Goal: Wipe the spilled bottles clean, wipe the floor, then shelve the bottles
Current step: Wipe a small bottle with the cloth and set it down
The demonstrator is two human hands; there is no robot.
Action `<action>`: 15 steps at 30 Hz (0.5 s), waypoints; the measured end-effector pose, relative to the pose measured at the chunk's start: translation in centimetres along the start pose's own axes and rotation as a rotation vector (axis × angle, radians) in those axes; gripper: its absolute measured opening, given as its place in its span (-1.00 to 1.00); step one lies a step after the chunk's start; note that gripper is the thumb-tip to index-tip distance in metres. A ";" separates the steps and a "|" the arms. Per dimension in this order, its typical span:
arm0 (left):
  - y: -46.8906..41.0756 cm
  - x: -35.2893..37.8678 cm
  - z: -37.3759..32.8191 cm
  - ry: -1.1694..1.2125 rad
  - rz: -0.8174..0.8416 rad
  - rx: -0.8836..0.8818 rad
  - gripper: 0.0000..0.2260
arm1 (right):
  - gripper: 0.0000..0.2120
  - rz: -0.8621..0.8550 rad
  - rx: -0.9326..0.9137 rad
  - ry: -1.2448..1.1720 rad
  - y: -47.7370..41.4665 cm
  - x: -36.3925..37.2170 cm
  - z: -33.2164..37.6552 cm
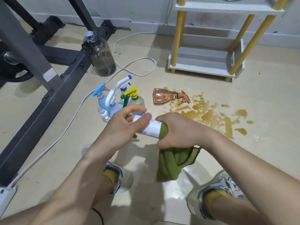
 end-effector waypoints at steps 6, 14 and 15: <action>0.6 0.2 4.1 0.004 -0.051 -0.349 -0.75 | -0.36 -0.410 -0.321 0.226 1.3 -2.1 2.5; 1.5 -1.1 4.2 0.156 -0.122 -0.427 -0.80 | -0.40 -0.678 -0.538 0.568 2.9 -1.7 4.1; 1.6 -1.2 3.6 0.121 -0.140 -0.371 -0.80 | -0.37 -0.608 -0.502 0.522 2.7 -1.2 4.3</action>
Point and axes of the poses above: each hand's wrist, its own y-axis away from the middle knuckle, its own x-axis out of the palm, z = x × y, the point moved 9 cm from there along -y, towards the middle knuckle, and after that the axes turned 5 degrees about -z, right-handed, at the moved point
